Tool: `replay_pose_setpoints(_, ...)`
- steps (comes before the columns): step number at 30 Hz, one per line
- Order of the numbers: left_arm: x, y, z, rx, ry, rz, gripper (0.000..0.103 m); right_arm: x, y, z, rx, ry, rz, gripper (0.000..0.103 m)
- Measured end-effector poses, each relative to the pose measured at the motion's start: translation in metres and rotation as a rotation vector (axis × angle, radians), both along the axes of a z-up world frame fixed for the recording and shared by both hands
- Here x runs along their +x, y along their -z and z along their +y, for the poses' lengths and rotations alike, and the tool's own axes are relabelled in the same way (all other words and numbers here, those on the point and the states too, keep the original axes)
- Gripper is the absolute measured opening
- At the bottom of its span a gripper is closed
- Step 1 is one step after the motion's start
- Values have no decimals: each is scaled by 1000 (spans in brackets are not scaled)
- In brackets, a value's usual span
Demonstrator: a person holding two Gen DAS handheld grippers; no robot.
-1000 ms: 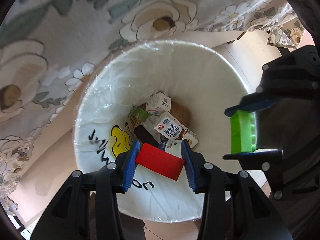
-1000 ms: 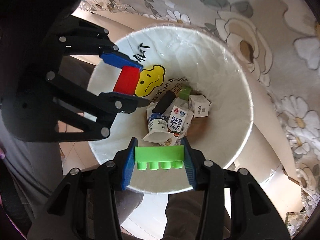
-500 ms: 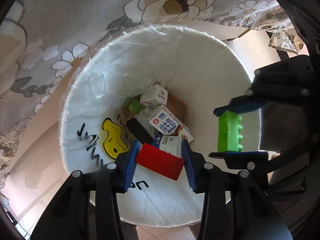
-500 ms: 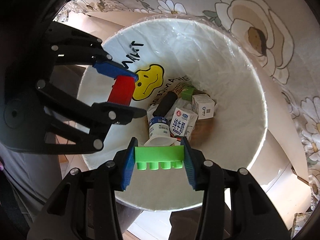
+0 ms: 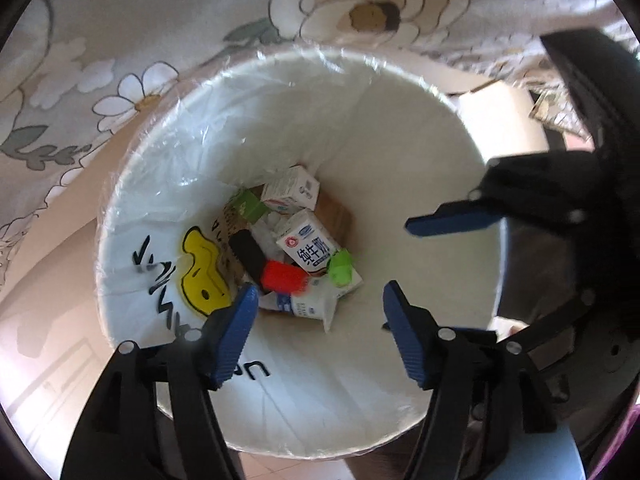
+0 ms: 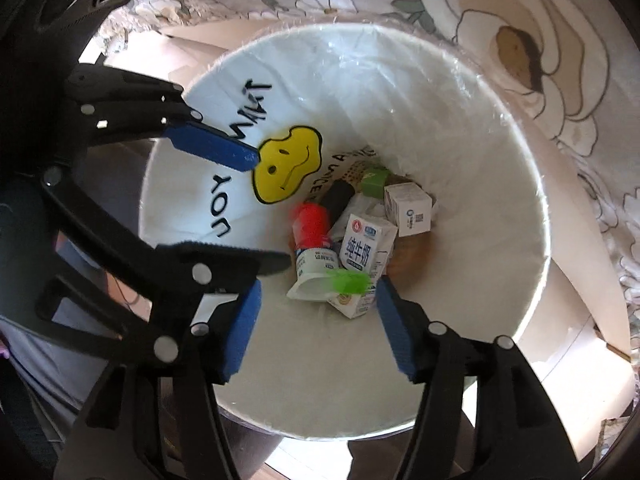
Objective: Collect trash
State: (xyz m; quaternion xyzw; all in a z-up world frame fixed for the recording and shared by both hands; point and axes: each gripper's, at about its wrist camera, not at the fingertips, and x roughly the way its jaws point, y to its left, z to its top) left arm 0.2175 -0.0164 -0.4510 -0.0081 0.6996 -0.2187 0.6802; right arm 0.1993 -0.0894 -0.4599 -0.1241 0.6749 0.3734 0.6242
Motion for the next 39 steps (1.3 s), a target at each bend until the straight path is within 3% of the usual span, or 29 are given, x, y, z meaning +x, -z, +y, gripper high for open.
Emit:
replay_pose_setpoints(15,0,2,1,-11,-12,12,69,0,0,1,8,12,0,60)
replay_pose_setpoints(27,-3,-10,1,28,-20,-11,69,-9,-11,-3,-11,33,-30,60)
replay_pose_setpoints(34,-8,-31,1,50,-40,-42,69,-14,-28,-9,-5,58,-62,60)
replay_pose_setpoints(39,-15,-63,1,101,-43,-117,69,-19,-56,-17,9,79,-97,60)
